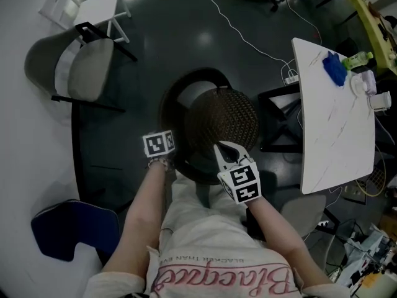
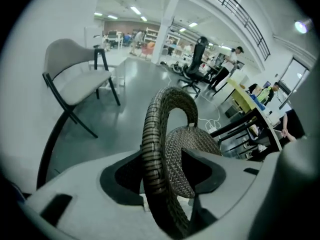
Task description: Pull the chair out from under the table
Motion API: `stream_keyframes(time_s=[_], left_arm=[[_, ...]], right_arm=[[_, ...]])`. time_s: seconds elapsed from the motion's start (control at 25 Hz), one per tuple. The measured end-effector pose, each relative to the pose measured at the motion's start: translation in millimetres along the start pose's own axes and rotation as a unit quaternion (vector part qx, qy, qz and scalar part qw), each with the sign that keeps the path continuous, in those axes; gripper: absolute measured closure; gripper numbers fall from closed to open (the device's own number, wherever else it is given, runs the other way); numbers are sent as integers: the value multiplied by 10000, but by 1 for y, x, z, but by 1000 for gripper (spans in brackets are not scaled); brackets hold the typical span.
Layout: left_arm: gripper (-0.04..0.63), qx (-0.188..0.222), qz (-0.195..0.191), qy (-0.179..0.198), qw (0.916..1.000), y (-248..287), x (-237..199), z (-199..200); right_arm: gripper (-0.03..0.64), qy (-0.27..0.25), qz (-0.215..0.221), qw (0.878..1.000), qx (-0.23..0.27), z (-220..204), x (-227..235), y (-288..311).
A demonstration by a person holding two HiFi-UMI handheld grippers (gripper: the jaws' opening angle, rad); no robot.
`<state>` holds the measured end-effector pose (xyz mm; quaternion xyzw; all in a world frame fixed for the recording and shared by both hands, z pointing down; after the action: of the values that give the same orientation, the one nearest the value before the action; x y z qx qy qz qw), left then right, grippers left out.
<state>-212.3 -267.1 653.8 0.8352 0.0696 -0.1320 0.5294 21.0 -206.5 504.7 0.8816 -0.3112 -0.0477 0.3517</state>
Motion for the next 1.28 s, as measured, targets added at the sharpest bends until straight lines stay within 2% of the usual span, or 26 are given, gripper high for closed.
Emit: stream_keyframes(time_s=[0.12,0.24,0.36,0.48,0.6,0.76,0.96,1.04,1.08,1.16,1.2,1.28], left_arm=[[357,163,-128,157,9997,-15,3,2],[353,432,-133,309,9985,-36,5,2],[353,776,-167,659,9947,-60,16,3],[353,1256,-352,1013,9863,-88,37,9],[353,1687,-569,1502,9725,-114,67,15],[354,2234,-894,2197,9454,-150,108,25],[365,3002,-1441,2639,9053,-194,151,39],[422,3405,-1508,2859,8829,-212,165,44],[477,3632,-1485,3012,8691,-220,172,46],[541,4013,-1434,3318,8416,-236,186,48],[561,4143,-1457,3403,8315,-243,191,49],[589,4308,-1595,3451,8184,-253,201,48]], right_arm=[[612,-119,6,9999,96,5,-4,-7],[612,-273,-7,9994,227,11,-7,-15],[612,-401,-47,9985,373,18,-7,-24],[612,-519,-104,9969,589,28,-7,-34],[612,-604,-197,9944,850,38,-5,-48],[612,-659,-358,9898,1214,52,-1,-66],[612,-686,-514,9825,1655,68,5,-88],[612,-724,-598,9772,1906,76,8,-99],[612,-752,-654,9739,2038,79,10,-105],[612,-833,-798,9666,2290,85,12,-116],[612,-895,-867,9625,2408,88,12,-121],[612,-1024,-897,9548,2641,92,10,-132]])
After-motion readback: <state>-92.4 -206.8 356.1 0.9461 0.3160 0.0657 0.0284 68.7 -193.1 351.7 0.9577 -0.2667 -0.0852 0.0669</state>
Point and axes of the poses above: the fingertips, and each gripper's own axes: y forward along the fingers, x to its right, z out of its top, the point moved 8 cm from there along -y, backward along the fingers, and after that the axes turned 2 degrees about -y, right-handed, at the moved point
